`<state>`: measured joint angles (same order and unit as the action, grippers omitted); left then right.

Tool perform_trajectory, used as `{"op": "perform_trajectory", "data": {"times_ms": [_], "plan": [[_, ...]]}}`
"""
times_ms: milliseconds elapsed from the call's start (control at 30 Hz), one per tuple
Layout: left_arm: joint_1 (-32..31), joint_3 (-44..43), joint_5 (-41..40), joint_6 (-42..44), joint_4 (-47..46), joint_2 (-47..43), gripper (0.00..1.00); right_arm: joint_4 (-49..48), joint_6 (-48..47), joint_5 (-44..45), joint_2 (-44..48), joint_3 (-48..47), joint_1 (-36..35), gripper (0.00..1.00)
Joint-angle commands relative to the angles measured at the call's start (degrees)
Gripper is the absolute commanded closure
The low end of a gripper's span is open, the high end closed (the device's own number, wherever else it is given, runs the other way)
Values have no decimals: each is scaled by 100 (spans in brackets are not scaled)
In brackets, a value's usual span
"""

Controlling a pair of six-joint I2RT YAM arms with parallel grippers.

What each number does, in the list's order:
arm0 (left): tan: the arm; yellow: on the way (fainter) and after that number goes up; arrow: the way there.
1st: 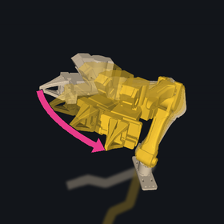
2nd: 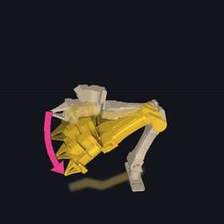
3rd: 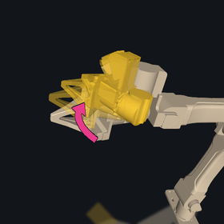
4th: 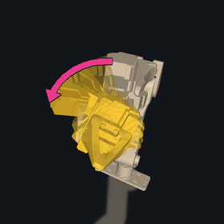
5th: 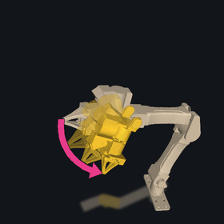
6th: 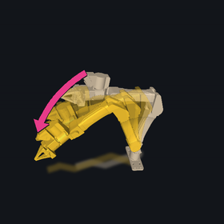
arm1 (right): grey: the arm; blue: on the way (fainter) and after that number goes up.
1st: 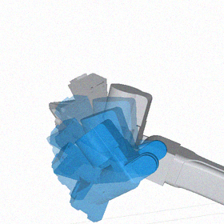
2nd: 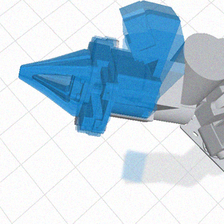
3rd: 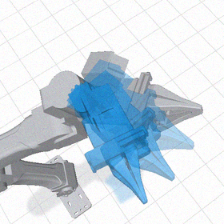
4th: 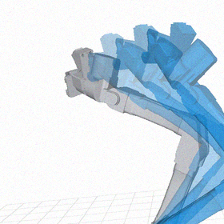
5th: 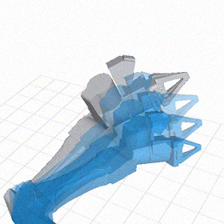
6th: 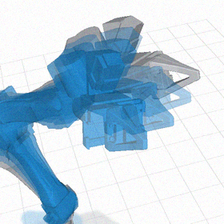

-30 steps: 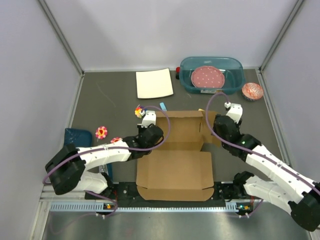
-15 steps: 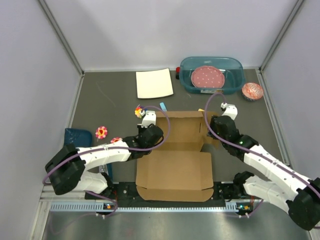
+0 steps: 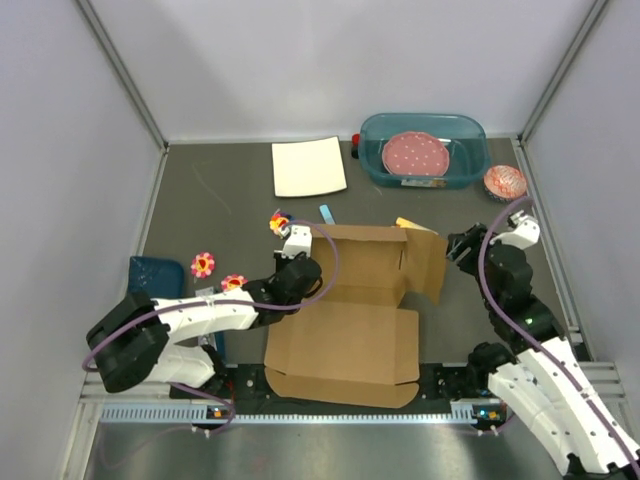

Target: Fold the paper box

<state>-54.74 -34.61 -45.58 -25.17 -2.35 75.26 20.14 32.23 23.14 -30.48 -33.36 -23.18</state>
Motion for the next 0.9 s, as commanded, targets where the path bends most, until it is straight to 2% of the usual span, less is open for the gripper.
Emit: {"op": "perform_trajectory", "data": {"times_ms": [0,67,167,400,600,733,867], "plan": [[-2,297,-275,539,-477,-4,100,183,573,-545,112,277,699,38],[-2,253,-302,557,-477,67,100,114,723,-792,51,418,1077,41],[-2,183,-285,504,-416,173,100,-19,724,-1407,-221,559,1254,46],[-2,174,-188,469,-380,182,100,-993,697,-2900,-292,1288,1263,43],[-2,147,-153,548,-292,76,100,-1354,592,-3192,-608,1482,1255,41],[-2,113,-118,548,-179,23,100,-1828,653,-3412,-450,1543,1255,39],[-2,7,-100,478,41,32,100,-1882,680,-3596,-231,1500,1263,38]]}}
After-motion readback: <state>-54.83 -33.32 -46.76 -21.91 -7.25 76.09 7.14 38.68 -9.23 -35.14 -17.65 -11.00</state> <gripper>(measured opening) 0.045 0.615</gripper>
